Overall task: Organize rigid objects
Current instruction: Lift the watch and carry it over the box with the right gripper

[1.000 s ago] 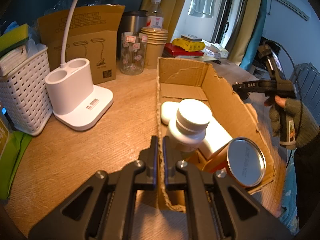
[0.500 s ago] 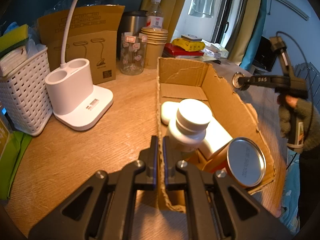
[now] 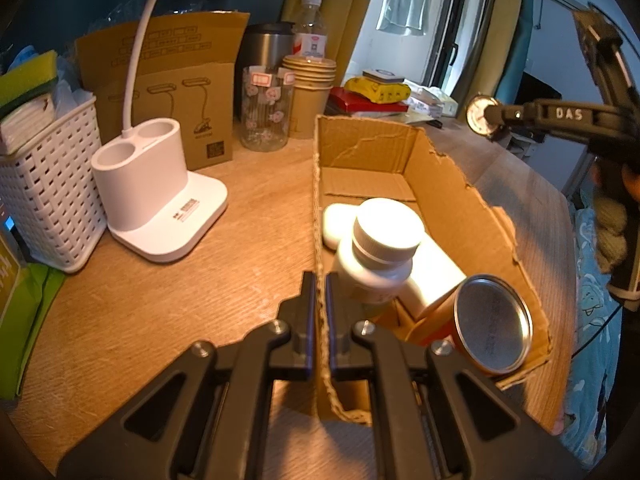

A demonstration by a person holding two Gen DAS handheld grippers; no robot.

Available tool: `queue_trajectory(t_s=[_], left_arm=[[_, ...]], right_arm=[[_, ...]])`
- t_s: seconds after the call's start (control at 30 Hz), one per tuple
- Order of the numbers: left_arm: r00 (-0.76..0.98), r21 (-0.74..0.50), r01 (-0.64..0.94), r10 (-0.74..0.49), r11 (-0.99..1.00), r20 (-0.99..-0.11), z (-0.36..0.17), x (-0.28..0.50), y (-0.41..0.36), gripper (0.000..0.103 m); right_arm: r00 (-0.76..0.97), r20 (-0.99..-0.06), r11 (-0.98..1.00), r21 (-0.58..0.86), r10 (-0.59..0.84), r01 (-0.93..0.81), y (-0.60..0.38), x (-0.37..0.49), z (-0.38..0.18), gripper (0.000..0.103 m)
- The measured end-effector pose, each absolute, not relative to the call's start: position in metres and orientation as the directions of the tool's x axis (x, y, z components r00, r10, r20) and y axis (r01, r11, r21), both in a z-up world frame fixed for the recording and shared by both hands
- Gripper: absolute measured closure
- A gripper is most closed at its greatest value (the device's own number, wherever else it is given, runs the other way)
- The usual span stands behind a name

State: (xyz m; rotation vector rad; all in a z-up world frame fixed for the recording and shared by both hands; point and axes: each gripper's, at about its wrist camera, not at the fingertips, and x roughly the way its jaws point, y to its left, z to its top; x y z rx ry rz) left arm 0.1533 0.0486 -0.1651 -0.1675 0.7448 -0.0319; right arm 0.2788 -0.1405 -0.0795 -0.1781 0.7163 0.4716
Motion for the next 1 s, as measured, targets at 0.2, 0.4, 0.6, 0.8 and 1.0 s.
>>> queue_trajectory(t_s=[0.2, 0.4, 0.6, 0.8, 1.0], left_arm=[[0.735, -0.164, -0.031, -0.089, 0.986, -0.672, -0.165, 0.153, 0.049, 0.099], [0.735, -0.163, -0.03, -0.089, 0.986, -0.672, -0.165, 0.153, 0.049, 0.099], [0.736, -0.164, -0.031, -0.089, 0.986, -0.672, -0.165, 0.153, 0.048, 0.099], [0.736, -0.163, -0.03, -0.089, 0.986, -0.672, -0.165, 0.153, 0.049, 0.099], [0.736, -0.164, -0.031, -0.089, 0.986, -0.671, -0.165, 0.153, 0.049, 0.099]], right_arm=[[0.635, -0.667, 0.85, -0.006, 0.389, -0.526, -0.125, 0.266, -0.077, 0.092], [0.612, -0.673, 0.82, -0.014, 0.416, -0.573, -0.109, 0.256, -0.081, 0.092], [0.592, -0.679, 0.799, -0.014, 0.434, -0.602, -0.098, 0.252, -0.084, 0.092], [0.571, -0.687, 0.777, -0.015, 0.45, -0.63, -0.088, 0.247, -0.089, 0.092], [0.551, -0.699, 0.749, -0.034, 0.455, -0.661, -0.078, 0.243, -0.096, 0.092]])
